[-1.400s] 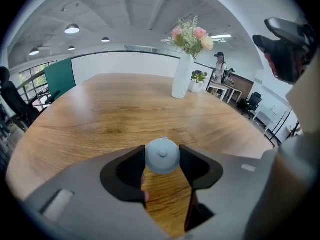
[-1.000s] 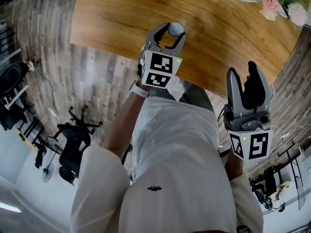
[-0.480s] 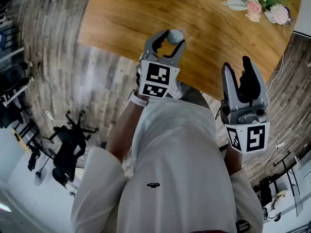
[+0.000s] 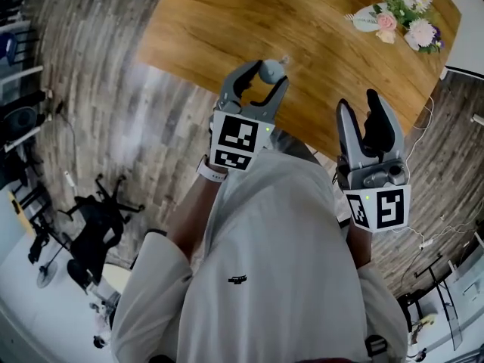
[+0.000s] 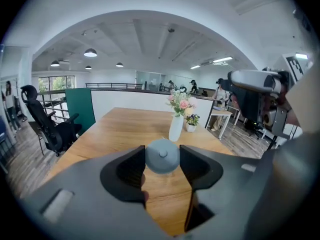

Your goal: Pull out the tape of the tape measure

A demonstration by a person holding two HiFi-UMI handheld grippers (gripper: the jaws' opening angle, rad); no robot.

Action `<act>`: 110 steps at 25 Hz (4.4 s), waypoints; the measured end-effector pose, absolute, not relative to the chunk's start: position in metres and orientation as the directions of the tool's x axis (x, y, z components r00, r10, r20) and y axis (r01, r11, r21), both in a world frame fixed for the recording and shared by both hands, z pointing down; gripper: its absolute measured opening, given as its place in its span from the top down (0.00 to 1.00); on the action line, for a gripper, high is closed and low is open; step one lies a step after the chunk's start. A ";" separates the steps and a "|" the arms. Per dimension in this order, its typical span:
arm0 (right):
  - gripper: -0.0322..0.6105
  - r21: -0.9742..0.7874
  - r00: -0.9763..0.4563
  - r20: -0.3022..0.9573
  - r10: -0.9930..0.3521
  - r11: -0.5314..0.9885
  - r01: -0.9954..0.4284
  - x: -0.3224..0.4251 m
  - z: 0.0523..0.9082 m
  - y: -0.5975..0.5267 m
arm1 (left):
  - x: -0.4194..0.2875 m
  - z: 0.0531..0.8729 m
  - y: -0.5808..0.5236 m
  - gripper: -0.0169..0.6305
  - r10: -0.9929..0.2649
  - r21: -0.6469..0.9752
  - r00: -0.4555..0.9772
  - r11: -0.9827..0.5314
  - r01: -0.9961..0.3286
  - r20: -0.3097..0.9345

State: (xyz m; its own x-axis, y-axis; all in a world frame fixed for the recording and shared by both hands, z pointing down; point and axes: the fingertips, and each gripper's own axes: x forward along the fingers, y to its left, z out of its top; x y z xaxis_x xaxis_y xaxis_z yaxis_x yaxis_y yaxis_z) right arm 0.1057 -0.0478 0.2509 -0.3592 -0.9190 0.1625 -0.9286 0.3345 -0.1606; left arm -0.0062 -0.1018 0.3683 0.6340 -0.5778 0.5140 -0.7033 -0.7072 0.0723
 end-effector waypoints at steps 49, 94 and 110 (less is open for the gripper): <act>0.66 -0.472 -0.973 0.071 -0.220 0.852 -0.227 -0.008 0.247 -0.029 | -0.032 0.254 -0.014 0.61 -0.432 -0.166 0.810 -0.902 -0.399 0.396; 0.92 -0.204 -0.640 0.397 -0.658 0.617 -0.760 0.090 0.302 -0.078 | -0.039 0.305 -0.017 0.61 -0.389 -0.086 0.732 -0.906 -0.415 0.560; 0.92 0.105 -0.239 0.426 -0.873 0.310 -0.945 0.195 0.295 -0.105 | -0.047 0.317 -0.016 0.61 -0.359 -0.062 0.724 -0.913 -0.402 0.589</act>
